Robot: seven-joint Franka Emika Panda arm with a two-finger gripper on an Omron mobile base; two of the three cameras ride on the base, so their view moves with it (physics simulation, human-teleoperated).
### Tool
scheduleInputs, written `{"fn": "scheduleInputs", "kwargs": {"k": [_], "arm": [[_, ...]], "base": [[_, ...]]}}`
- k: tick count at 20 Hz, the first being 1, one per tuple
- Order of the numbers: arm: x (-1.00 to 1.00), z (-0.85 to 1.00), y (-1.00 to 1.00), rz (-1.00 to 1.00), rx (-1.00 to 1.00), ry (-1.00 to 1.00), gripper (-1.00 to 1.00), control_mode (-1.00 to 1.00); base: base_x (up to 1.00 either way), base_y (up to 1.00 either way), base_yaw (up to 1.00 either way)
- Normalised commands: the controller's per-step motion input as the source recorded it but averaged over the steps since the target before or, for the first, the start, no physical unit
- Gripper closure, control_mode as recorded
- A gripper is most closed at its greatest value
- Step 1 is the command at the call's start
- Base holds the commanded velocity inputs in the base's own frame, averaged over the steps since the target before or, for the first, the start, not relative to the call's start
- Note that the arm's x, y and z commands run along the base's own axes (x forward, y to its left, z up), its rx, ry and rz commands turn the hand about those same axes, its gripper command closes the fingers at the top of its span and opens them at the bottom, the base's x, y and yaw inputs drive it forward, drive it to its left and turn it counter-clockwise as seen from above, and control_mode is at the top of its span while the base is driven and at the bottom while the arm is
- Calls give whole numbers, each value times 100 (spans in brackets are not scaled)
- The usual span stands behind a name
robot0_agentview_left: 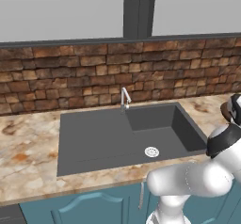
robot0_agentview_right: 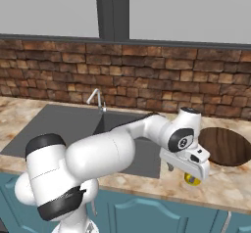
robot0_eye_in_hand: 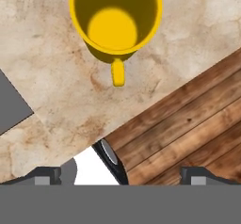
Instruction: Pick the mug and place it in the sink. Pick the bowl and place it in the open cabinet and then close the cabinet.
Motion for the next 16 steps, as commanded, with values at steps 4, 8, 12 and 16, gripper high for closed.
{"fn": "scheduleInputs", "kwargs": {"k": [4,8,12,16], "arm": [[2,-18,-12,0,0,-2,-100,-100],[1,-25,-11,0,0,-4,-100,-100],[9,-20,-9,0,0,-5,-100,-100],[20,-25,-4,0,0,-6,-100,-100]], "base": [[0,0,0],[0,0,0],[0,0,0],[0,0,0]]}}
